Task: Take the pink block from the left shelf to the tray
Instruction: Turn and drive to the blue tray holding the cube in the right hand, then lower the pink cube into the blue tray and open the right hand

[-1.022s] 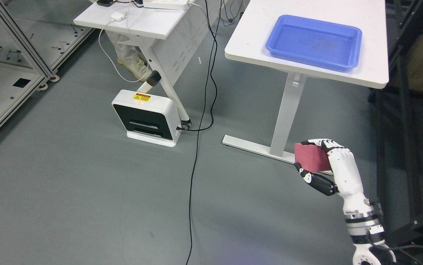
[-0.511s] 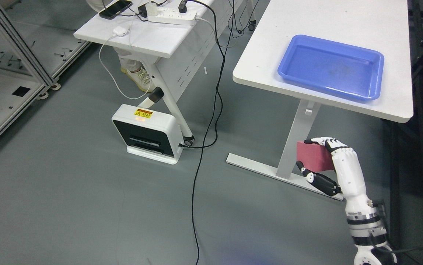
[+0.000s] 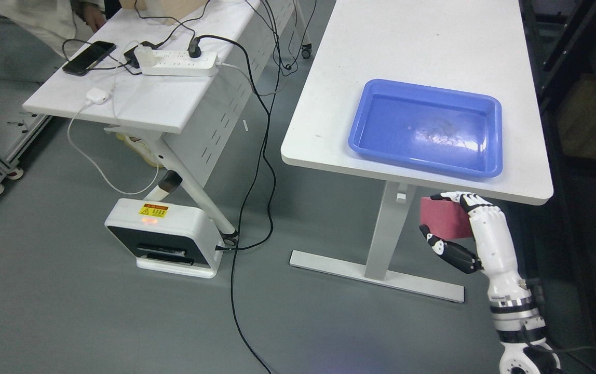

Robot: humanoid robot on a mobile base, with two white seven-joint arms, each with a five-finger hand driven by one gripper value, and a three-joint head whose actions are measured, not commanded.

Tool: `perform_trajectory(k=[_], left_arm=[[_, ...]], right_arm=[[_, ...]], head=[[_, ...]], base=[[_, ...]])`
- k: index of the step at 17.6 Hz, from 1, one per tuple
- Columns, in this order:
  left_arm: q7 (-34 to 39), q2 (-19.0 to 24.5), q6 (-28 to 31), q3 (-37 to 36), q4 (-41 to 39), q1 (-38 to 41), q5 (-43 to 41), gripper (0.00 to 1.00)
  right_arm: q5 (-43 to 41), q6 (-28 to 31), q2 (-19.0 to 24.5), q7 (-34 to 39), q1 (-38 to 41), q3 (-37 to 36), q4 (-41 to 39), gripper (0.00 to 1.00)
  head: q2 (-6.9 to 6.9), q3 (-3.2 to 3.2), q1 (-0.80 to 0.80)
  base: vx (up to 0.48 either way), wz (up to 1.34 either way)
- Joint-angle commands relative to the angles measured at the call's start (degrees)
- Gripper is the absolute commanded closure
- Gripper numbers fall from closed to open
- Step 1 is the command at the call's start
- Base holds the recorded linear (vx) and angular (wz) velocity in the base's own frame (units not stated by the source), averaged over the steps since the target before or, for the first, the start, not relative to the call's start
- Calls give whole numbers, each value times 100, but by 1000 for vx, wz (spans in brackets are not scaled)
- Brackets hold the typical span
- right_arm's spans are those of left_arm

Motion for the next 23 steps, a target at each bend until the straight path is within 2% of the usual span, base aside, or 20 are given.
perform_trajectory(k=[1, 9, 12, 16, 19, 21, 23], left_arm=[[1, 100, 3, 0, -100, 115, 0, 0], [1, 100, 3, 0, -100, 115, 0, 0], [1, 100, 3, 0, -100, 115, 0, 0], [1, 100, 3, 0, -100, 115, 0, 0], [1, 100, 3, 0, -100, 115, 0, 0], [1, 100, 3, 0, -100, 115, 0, 0], [1, 100, 3, 0, -100, 115, 0, 0]], right_arm=[[-7, -131, -93, -33, -14, 7, -1, 98], [-7, -193, -93, -6, 100, 218, -1, 98], [2, -561, -93, 46, 110, 235, -1, 98], [186, -220, -93, 1055, 22, 358, -1, 98], [186, -167, -93, 1145, -5, 455, -1, 97], [186, -79, -93, 1163, 48, 464, -1, 94], [125, -35, -93, 1154, 92, 455, -1, 75]], head=[[0, 0, 0], [0, 0, 0], [0, 0, 0], [0, 0, 0], [0, 0, 0], [0, 0, 0], [0, 0, 0]], base=[[261, -250], [262, -220], [244, -146], [222, -111], [195, -52], [188, -30], [175, -10]])
